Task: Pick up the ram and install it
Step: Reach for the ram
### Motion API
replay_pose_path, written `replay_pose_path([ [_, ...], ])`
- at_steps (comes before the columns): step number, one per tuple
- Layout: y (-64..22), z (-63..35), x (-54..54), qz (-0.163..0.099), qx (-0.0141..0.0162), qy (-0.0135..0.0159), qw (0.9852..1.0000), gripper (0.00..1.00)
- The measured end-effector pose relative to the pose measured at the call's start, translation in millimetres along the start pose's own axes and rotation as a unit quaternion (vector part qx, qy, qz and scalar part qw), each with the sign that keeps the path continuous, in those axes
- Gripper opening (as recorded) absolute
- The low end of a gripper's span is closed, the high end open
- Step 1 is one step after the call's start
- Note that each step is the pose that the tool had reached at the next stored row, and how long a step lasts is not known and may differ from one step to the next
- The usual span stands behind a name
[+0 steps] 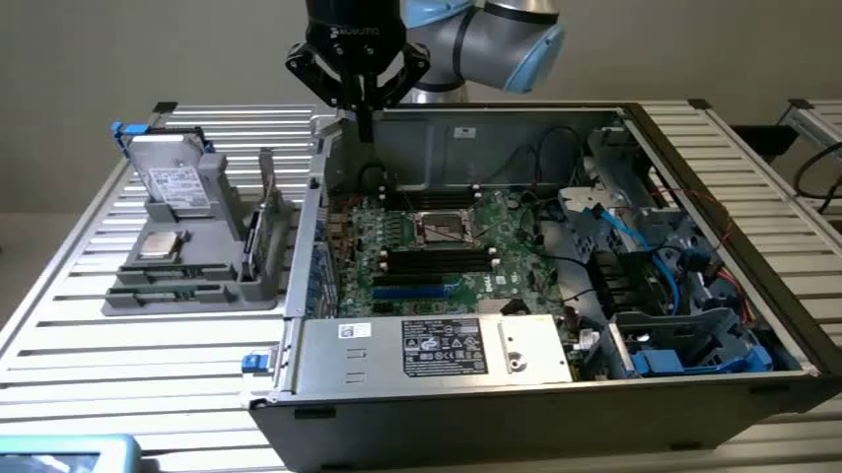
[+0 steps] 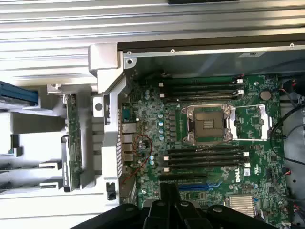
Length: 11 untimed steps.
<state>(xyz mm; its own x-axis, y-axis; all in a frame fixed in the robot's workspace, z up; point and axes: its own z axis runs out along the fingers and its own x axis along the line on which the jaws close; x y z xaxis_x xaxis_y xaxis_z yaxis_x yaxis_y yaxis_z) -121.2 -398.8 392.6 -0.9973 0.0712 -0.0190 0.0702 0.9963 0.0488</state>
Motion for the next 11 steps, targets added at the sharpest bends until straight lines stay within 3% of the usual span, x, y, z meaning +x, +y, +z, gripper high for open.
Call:
replay_pose_path([
  [8,0.0,0.0,0.1,0.000,0.0000,0.0000,1.0000,0.11],
  [11,-1.0,-0.3,8.3,0.000,0.0000,-0.0007,1.0000,0.11],
])
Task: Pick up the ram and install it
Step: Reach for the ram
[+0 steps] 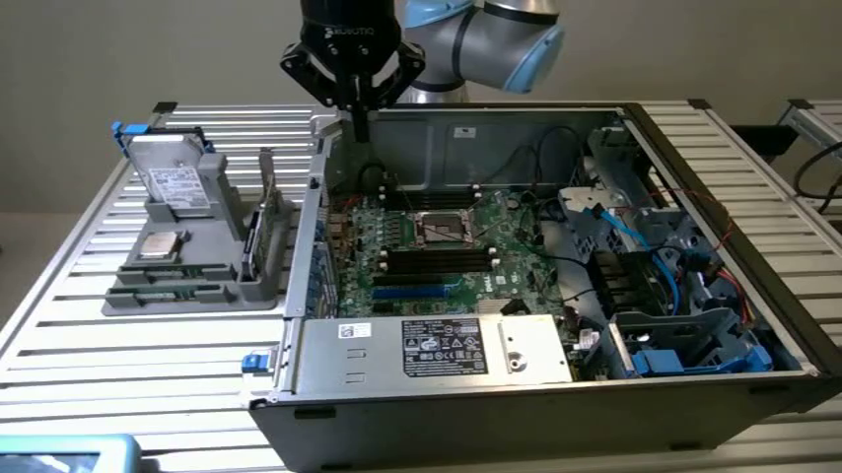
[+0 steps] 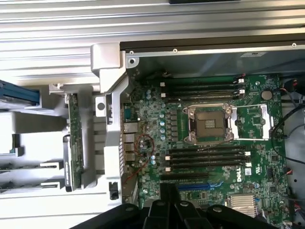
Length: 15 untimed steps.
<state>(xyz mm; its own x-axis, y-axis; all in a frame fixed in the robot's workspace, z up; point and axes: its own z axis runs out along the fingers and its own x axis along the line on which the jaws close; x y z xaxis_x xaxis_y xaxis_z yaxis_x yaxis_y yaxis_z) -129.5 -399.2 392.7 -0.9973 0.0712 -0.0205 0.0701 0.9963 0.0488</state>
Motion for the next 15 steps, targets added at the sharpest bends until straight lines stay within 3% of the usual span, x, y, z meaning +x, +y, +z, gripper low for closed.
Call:
replay_pose_path([
  [10,-5.1,-0.1,45.2,0.000,-0.0001,-0.0004,1.0000,0.11],
  [15,-8.4,2.9,59.5,0.000,0.0003,-0.0003,1.0000,0.11],
])
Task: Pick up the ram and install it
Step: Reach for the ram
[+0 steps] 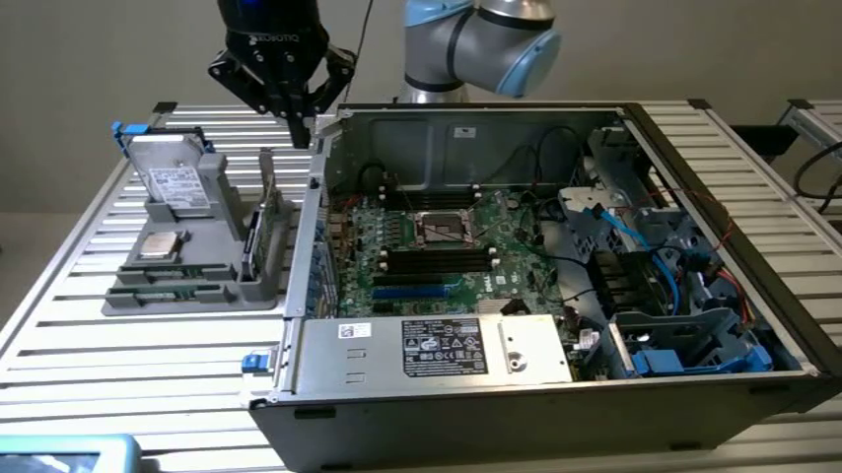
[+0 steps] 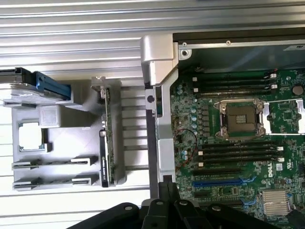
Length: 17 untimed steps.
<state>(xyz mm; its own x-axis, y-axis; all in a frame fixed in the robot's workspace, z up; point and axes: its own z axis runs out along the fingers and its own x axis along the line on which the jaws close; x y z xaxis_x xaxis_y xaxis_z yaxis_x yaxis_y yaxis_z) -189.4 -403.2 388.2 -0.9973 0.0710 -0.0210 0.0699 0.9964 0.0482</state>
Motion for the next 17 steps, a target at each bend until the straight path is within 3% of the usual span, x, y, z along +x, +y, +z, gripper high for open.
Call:
replay_pose_path([
  [17,-8.4,20.9,58.3,0.000,0.0023,0.0017,1.0000,0.11],
])
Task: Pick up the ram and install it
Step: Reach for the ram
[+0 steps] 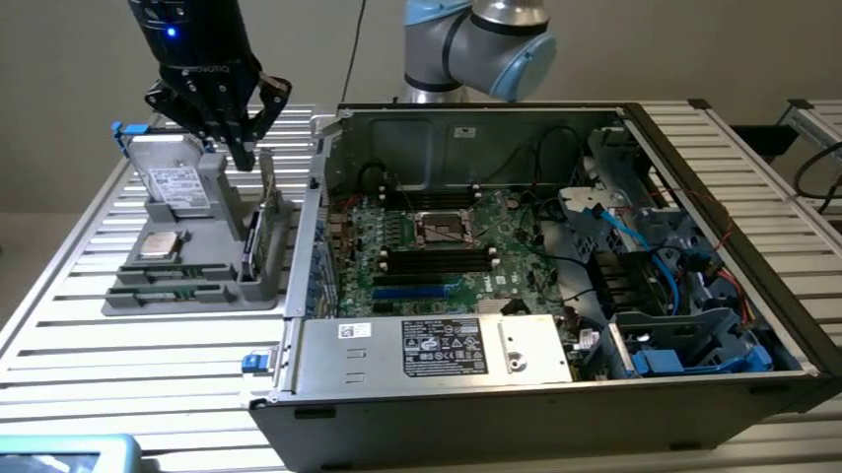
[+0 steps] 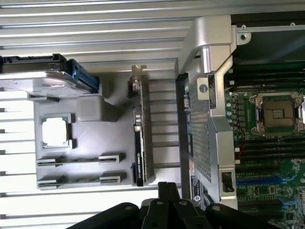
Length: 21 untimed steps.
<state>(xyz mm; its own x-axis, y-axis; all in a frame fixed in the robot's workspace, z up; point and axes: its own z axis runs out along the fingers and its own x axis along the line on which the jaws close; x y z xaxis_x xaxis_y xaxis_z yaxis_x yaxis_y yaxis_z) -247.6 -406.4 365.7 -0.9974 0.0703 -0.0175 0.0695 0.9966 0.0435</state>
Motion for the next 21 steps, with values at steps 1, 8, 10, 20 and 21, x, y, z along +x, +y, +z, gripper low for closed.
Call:
replay_pose_path([
  [1,-0.4,1.3,3.8,0.000,0.0002,0.0001,1.0000,0.11],
  [8,-2.2,7.5,25.8,-0.001,0.0055,0.0030,1.0000,0.11],
  [10,-2.5,8.9,29.2,-0.001,0.0073,0.0045,1.0000,0.11],
  [20,-4.0,13.7,33.3,-0.018,0.0115,0.0175,0.9996,0.11],
  [21,-4.2,14.4,34.3,-0.020,0.0117,0.0182,0.9996,0.11],
])
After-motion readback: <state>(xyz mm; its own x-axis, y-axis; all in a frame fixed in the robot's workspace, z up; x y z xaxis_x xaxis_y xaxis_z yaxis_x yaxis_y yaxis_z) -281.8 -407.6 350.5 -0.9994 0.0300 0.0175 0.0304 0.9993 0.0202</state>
